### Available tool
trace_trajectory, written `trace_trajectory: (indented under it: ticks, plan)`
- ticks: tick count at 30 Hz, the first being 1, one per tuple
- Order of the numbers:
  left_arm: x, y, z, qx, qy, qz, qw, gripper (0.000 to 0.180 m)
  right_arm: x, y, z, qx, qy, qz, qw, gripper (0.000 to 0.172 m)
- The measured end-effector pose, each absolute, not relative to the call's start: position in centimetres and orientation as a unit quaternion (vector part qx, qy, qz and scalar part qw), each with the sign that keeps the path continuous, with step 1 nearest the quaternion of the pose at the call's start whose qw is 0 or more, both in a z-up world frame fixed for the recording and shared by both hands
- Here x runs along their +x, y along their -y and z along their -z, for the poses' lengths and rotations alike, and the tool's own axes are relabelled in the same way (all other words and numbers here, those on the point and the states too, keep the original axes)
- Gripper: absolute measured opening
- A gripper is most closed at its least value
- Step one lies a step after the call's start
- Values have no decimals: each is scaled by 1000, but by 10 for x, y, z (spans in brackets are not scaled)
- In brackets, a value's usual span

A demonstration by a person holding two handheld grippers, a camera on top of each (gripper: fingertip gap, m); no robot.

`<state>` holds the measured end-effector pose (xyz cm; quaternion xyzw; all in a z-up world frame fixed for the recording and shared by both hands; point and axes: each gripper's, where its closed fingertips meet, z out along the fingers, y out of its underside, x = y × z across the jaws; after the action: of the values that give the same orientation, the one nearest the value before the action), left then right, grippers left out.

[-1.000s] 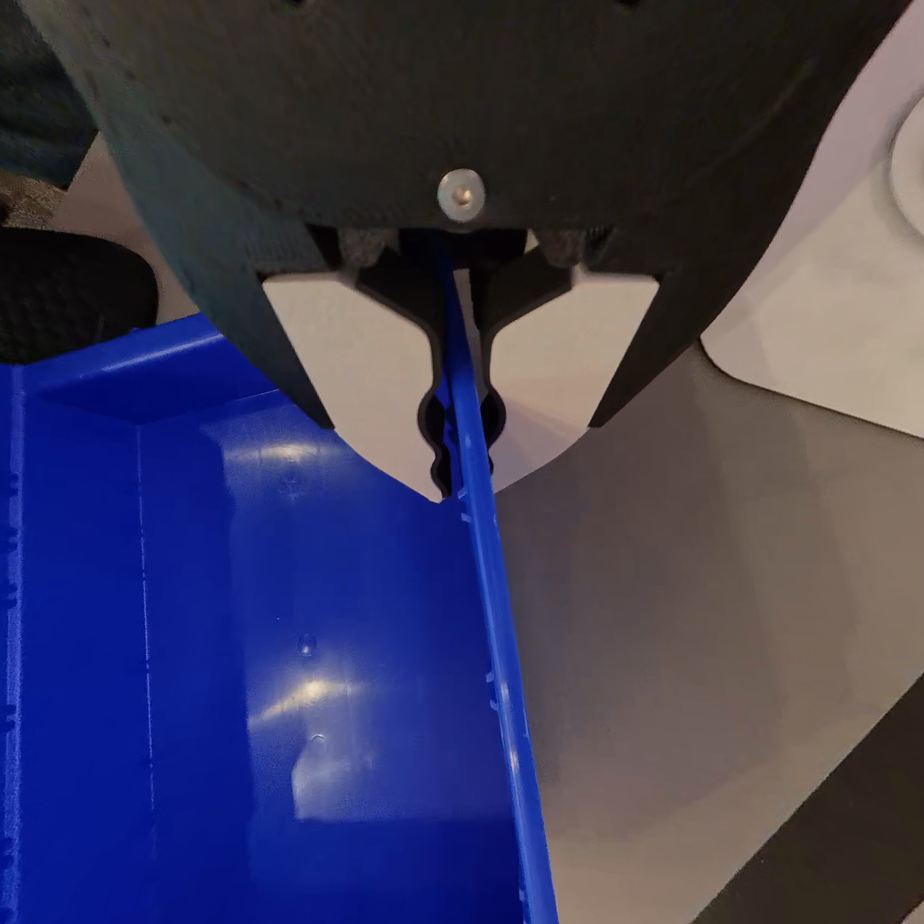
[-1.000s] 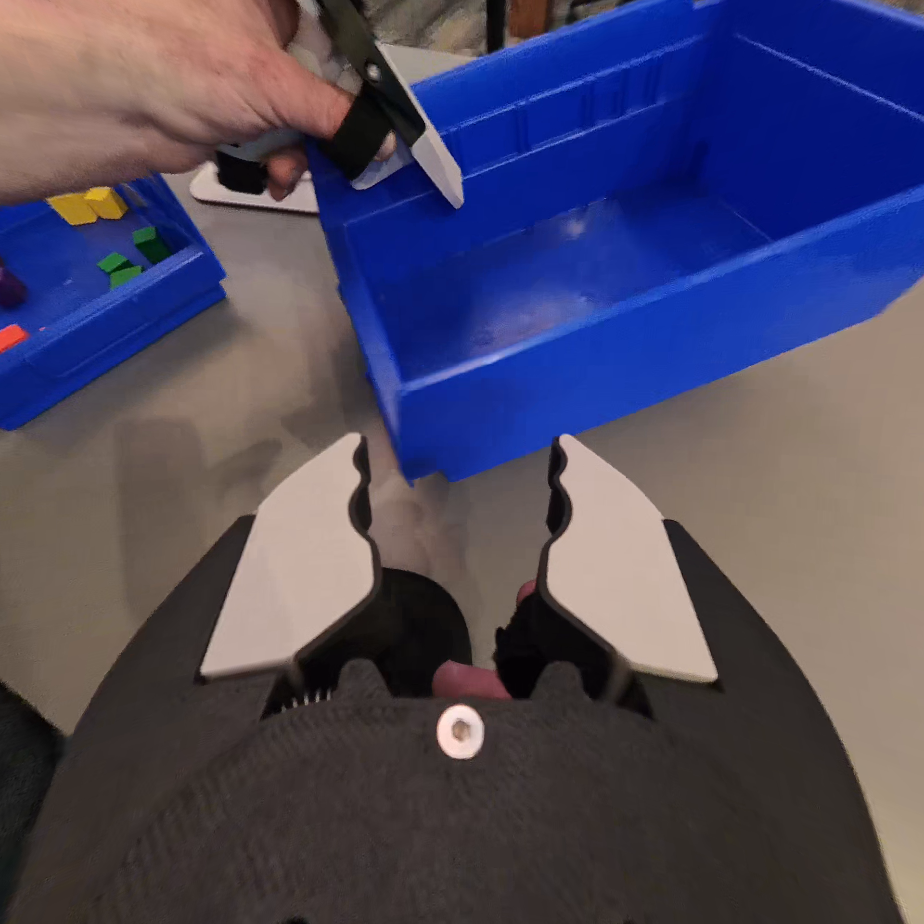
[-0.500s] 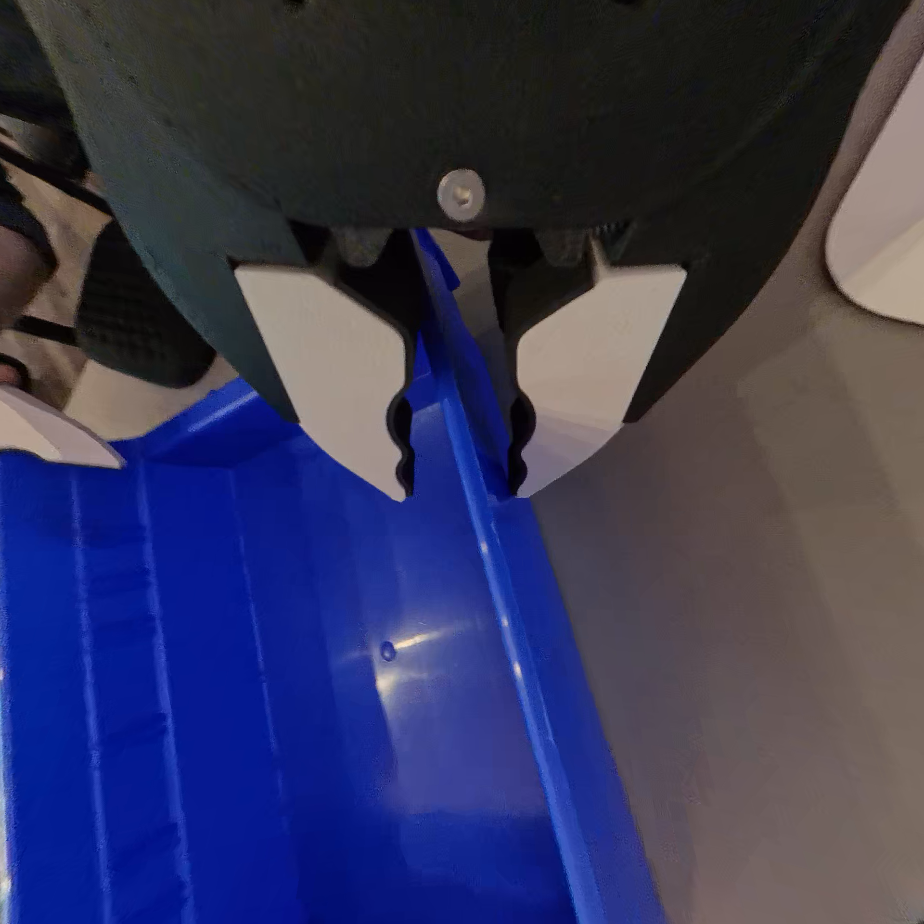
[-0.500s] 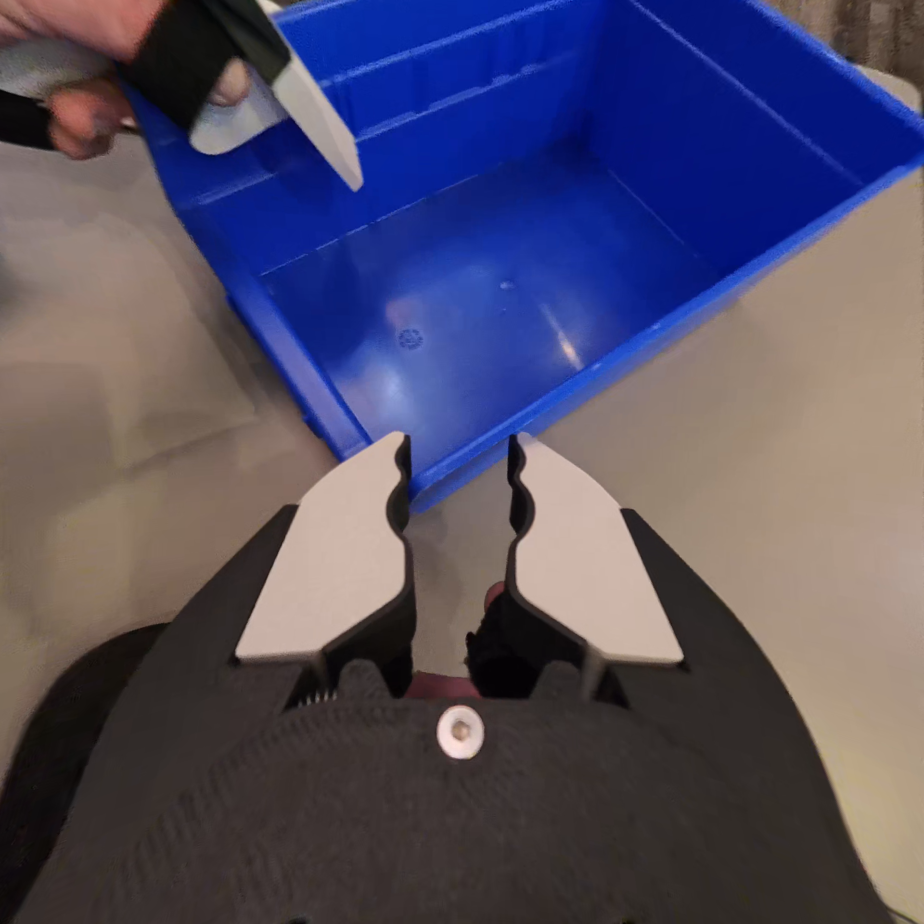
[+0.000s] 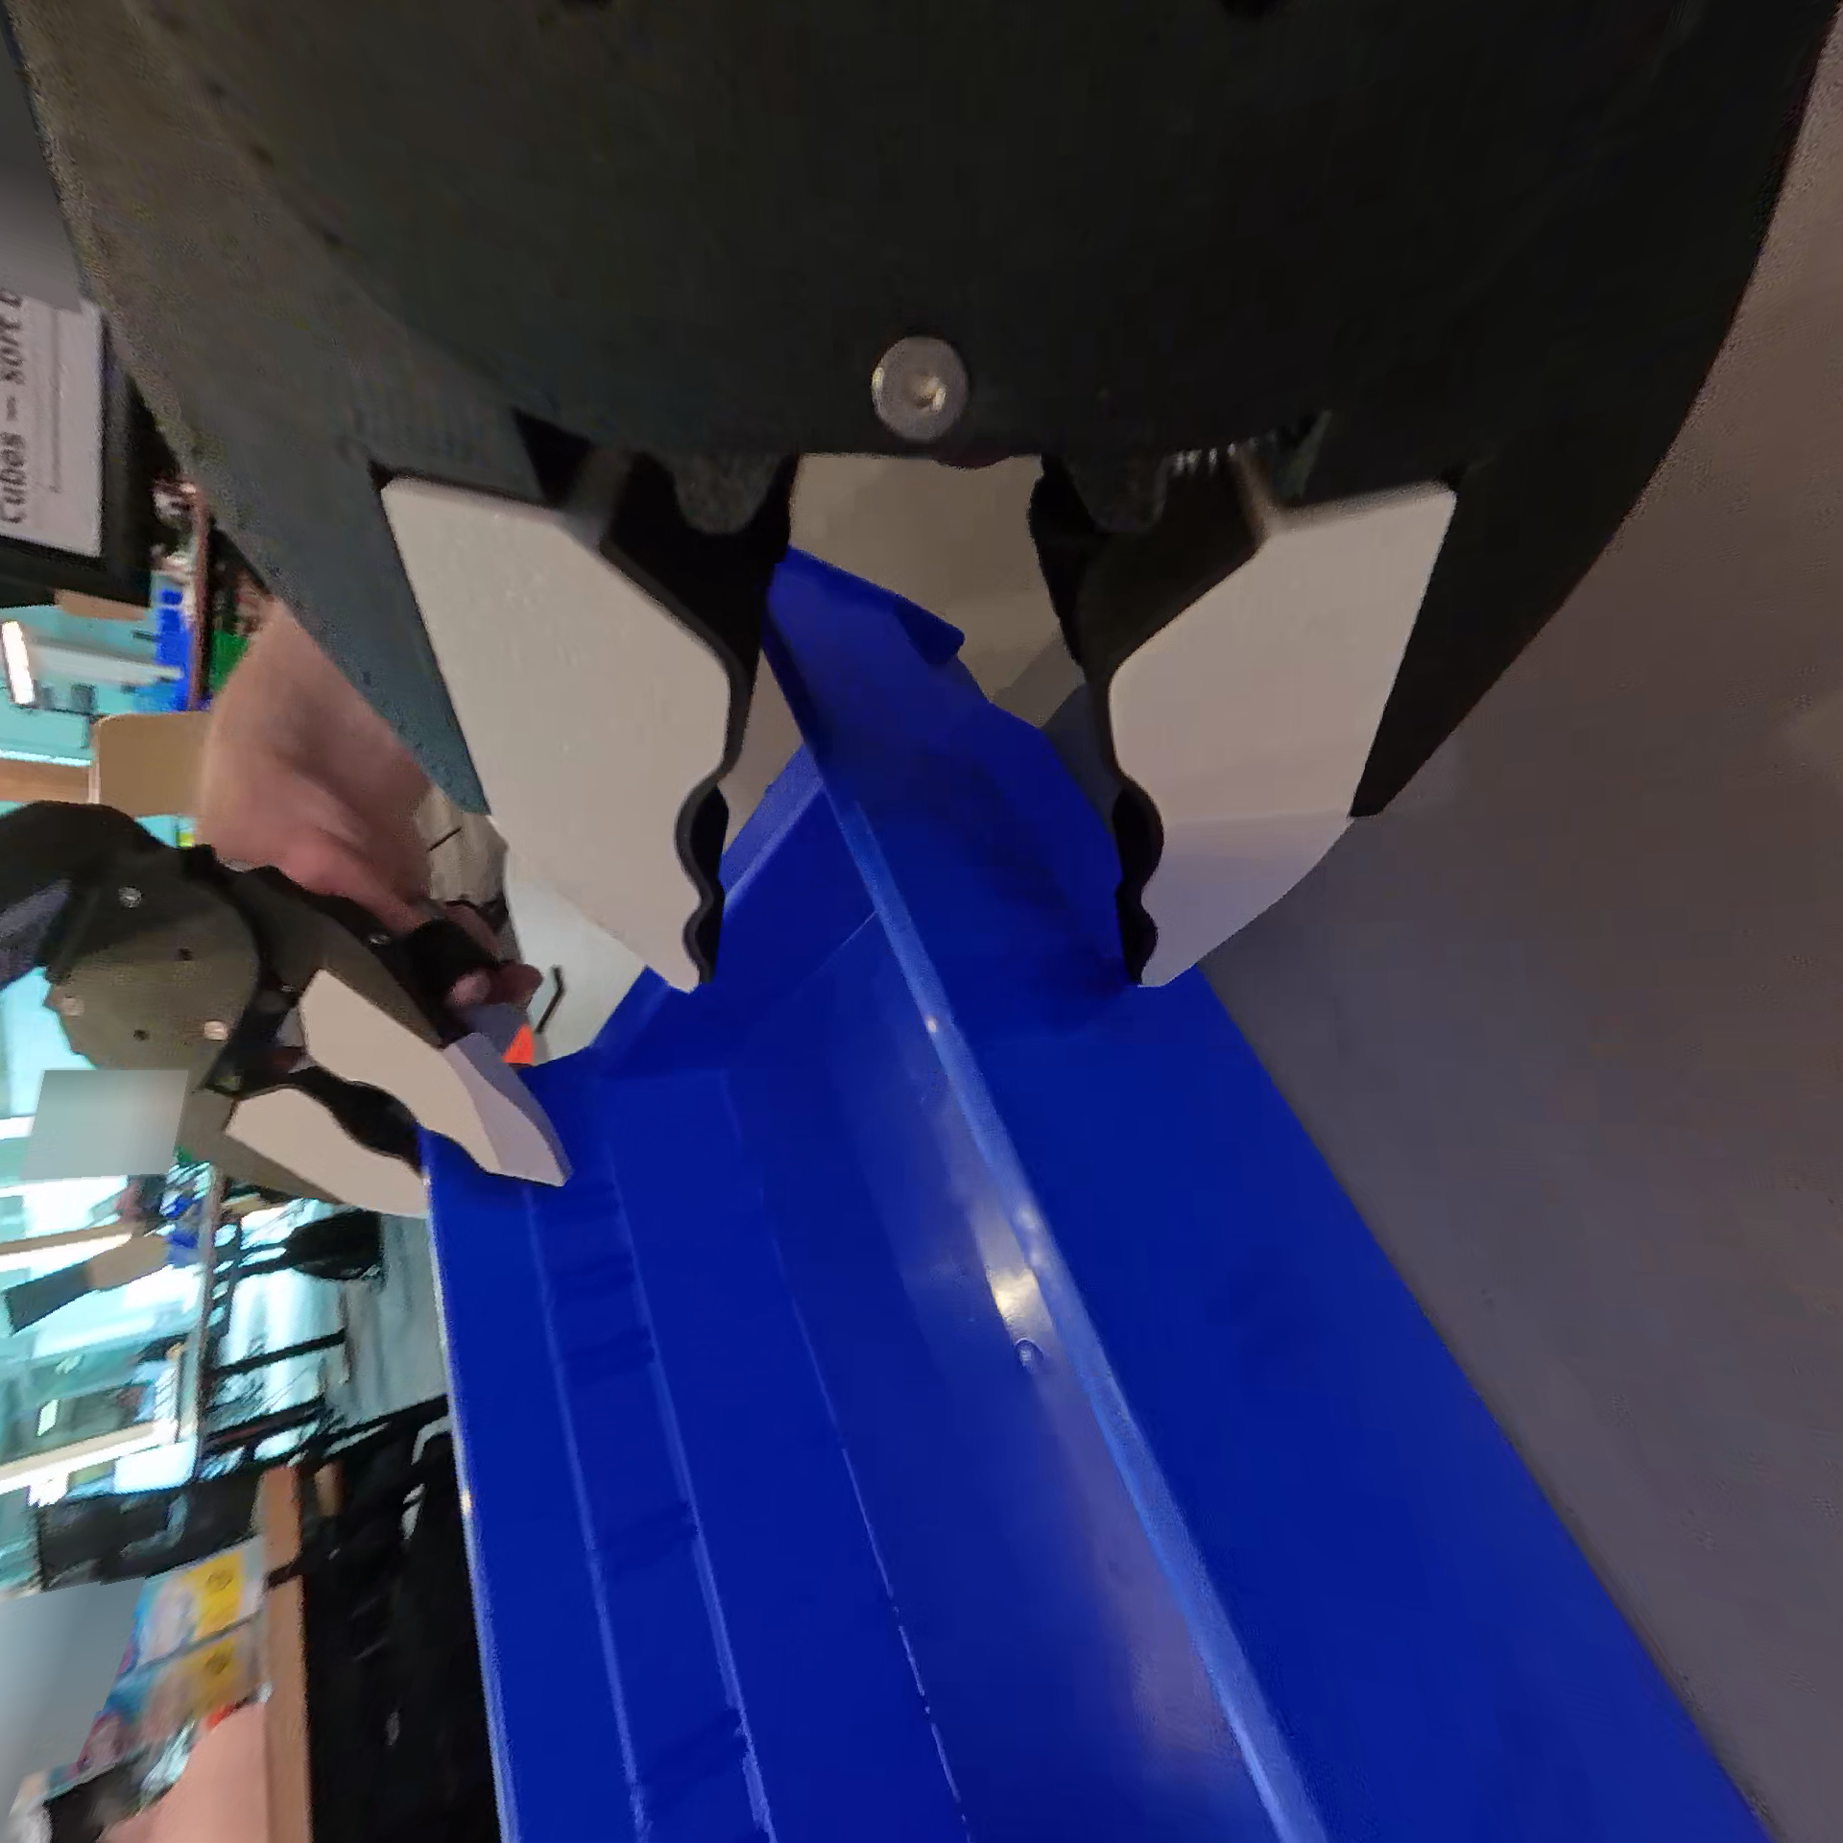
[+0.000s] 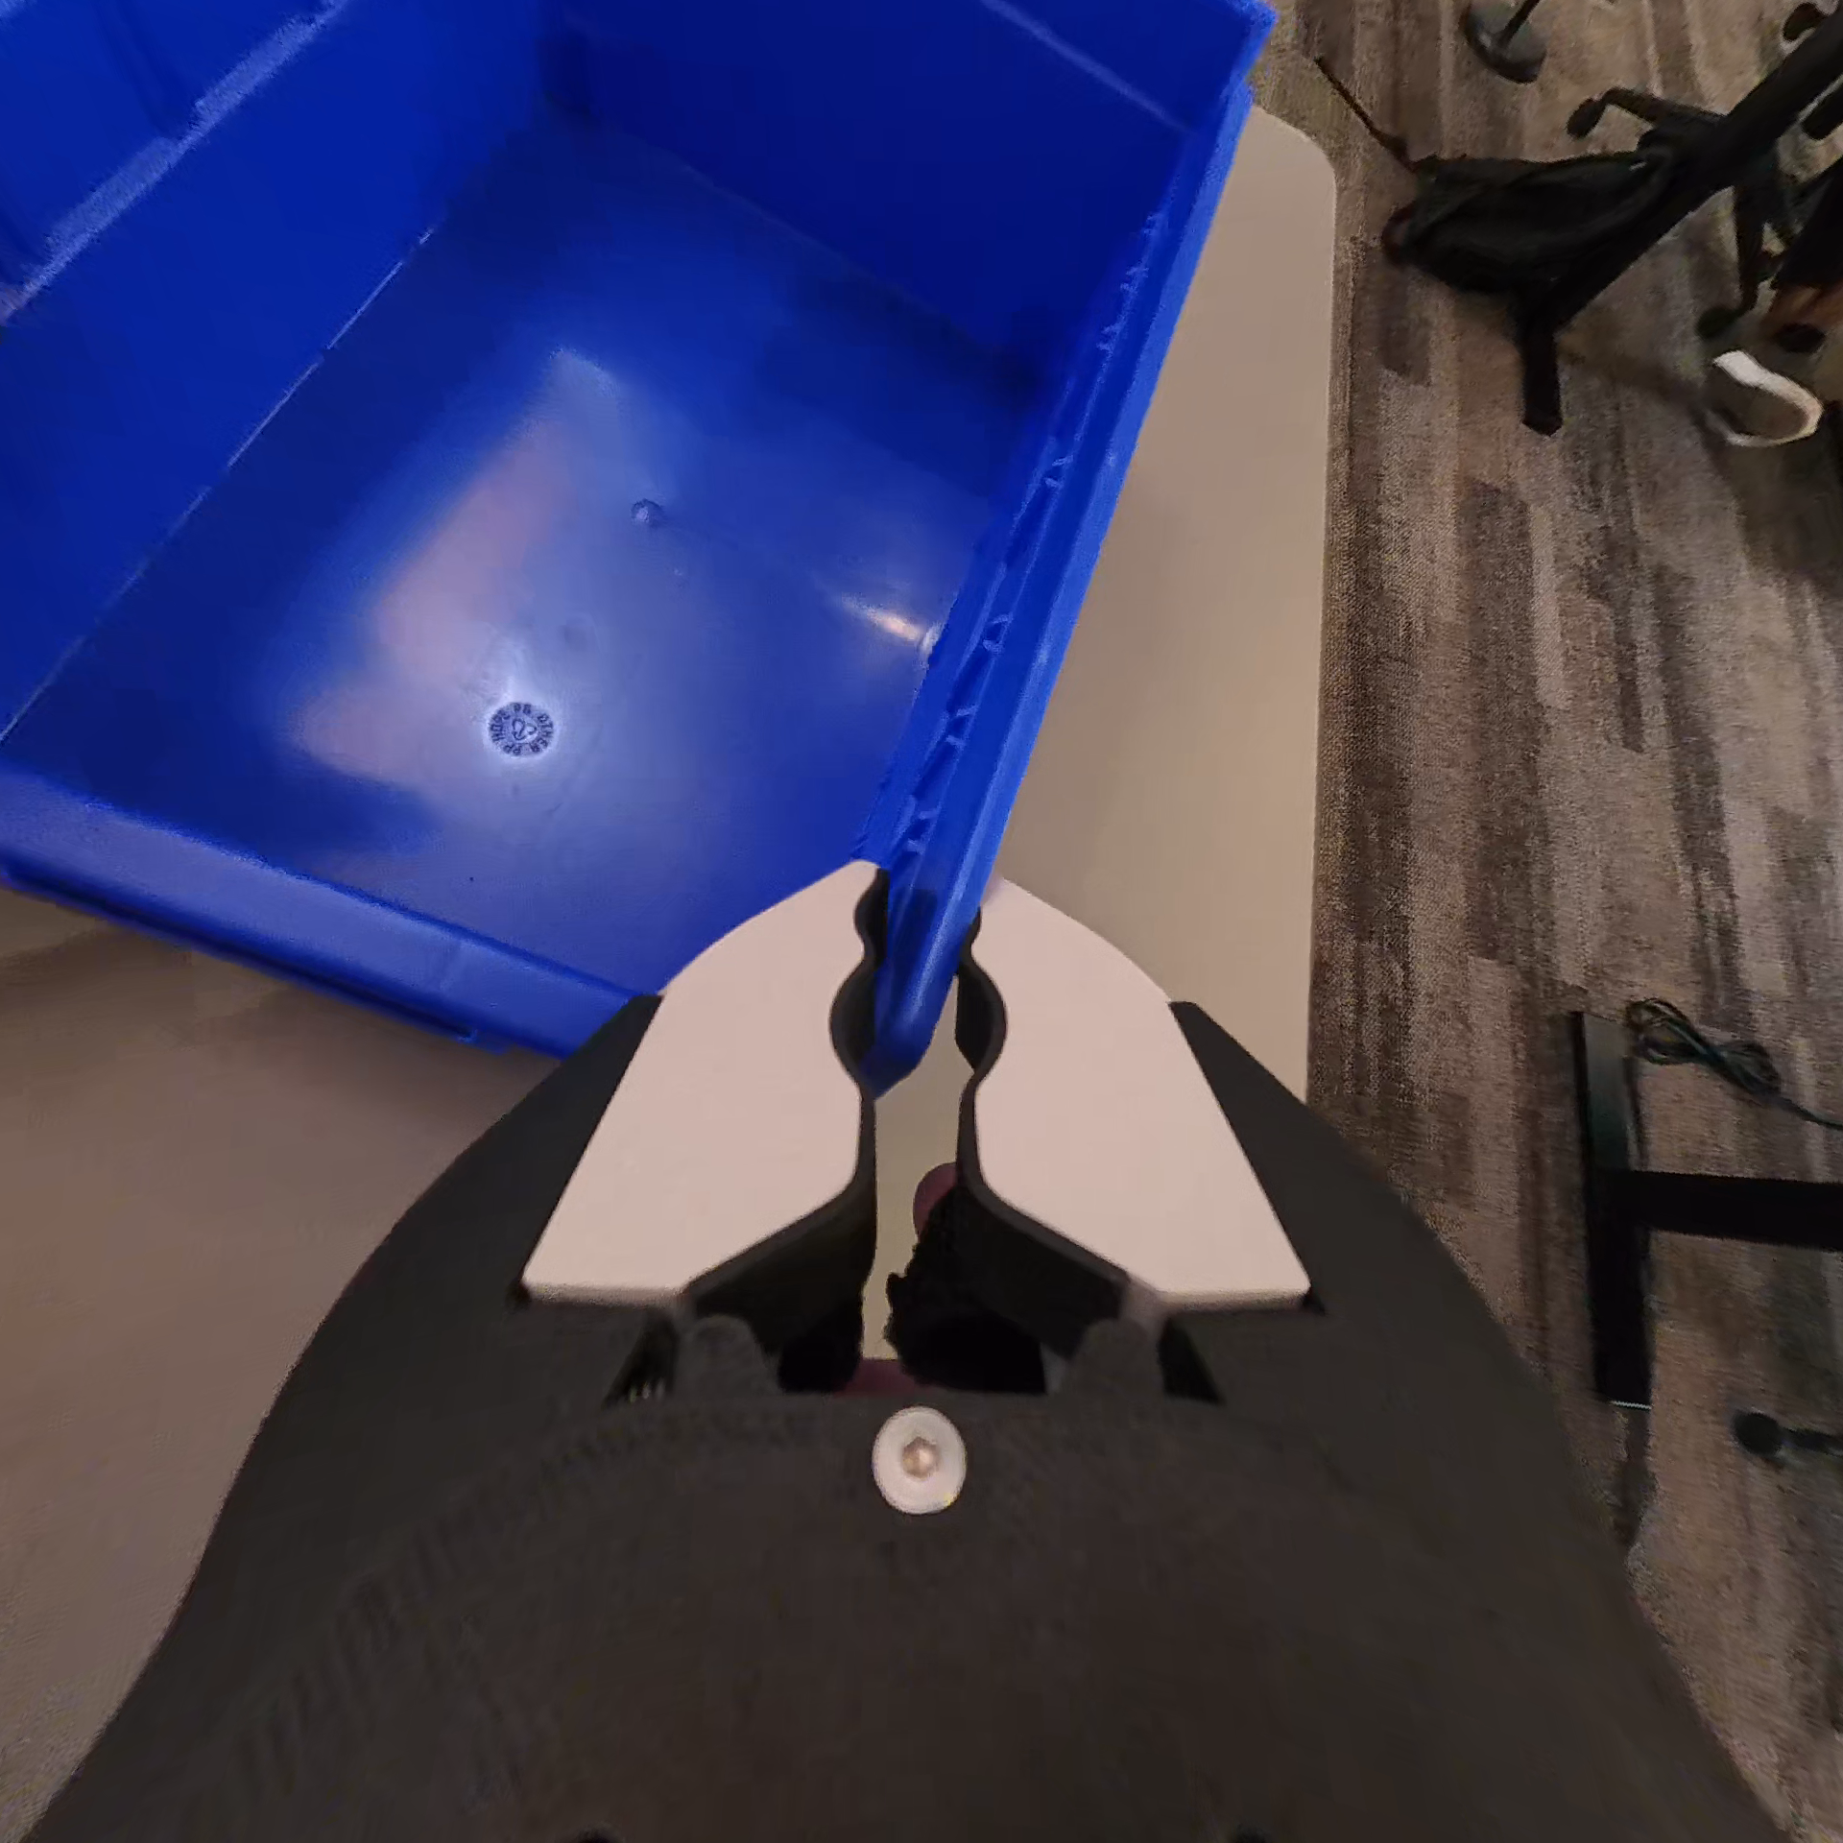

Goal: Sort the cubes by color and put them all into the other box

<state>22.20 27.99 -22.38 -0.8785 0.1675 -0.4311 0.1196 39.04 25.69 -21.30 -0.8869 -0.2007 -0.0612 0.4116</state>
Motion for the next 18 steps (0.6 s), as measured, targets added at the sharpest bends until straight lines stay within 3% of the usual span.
trace_trajectory:
  ticks: [13, 18]
  plan:
    - [234, -320, 221, -867, -135, 458, 138, 77, 410, -311, 217, -891, 194, 52, 408, 12]
    - [229, -292, 205, -862, -147, 468, 126, 96, 423, -301, 186, -868, 184, 118, 446, 39]
